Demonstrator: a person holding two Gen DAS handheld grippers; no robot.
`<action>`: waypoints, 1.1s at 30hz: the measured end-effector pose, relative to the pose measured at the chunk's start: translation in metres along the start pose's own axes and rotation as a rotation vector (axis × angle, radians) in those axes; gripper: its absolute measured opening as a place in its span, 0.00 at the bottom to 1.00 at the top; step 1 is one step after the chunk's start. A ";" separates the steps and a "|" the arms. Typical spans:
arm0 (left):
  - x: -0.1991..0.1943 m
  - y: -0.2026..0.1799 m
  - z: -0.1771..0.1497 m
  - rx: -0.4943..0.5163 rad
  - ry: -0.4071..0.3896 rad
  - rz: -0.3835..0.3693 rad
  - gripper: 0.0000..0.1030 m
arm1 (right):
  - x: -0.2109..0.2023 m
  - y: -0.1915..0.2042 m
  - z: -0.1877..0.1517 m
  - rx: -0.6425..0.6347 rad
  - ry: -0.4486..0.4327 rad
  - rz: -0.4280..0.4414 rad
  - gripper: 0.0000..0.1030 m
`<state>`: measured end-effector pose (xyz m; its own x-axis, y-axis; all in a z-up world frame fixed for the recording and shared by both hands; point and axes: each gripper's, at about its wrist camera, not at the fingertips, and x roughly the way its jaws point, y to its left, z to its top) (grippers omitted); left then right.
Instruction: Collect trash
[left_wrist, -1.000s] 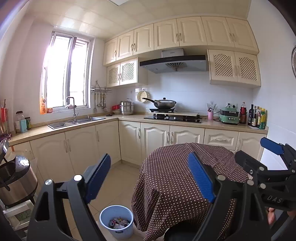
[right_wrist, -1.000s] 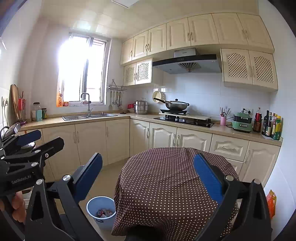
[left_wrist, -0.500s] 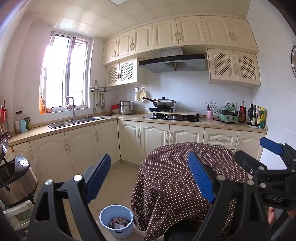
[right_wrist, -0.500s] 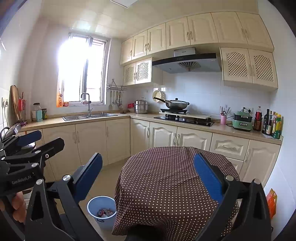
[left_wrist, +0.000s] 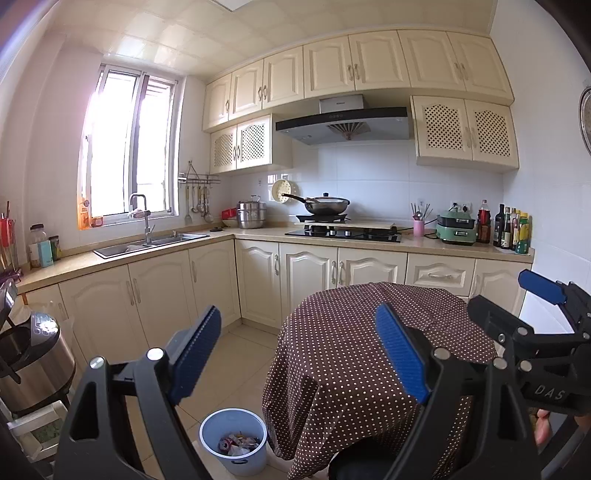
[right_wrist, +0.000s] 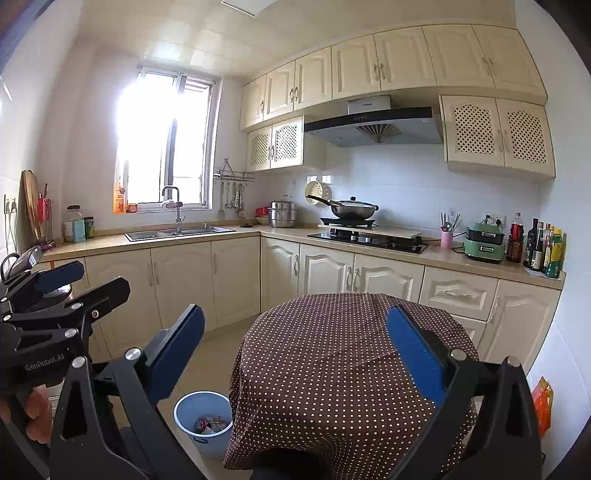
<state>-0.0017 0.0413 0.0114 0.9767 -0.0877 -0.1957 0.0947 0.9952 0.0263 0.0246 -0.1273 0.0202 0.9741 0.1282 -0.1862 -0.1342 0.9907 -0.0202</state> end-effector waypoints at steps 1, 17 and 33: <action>0.000 0.001 0.000 -0.001 0.000 -0.002 0.81 | 0.000 0.000 0.000 0.001 0.000 0.001 0.93; -0.001 -0.001 -0.001 -0.002 0.001 -0.004 0.81 | 0.002 -0.003 0.001 -0.001 0.002 0.012 0.93; 0.012 0.003 -0.003 0.001 0.017 0.025 0.81 | 0.026 -0.014 0.000 0.031 0.026 0.025 0.93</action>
<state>0.0097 0.0437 0.0067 0.9754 -0.0621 -0.2117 0.0706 0.9970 0.0327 0.0523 -0.1379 0.0157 0.9654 0.1522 -0.2119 -0.1525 0.9882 0.0150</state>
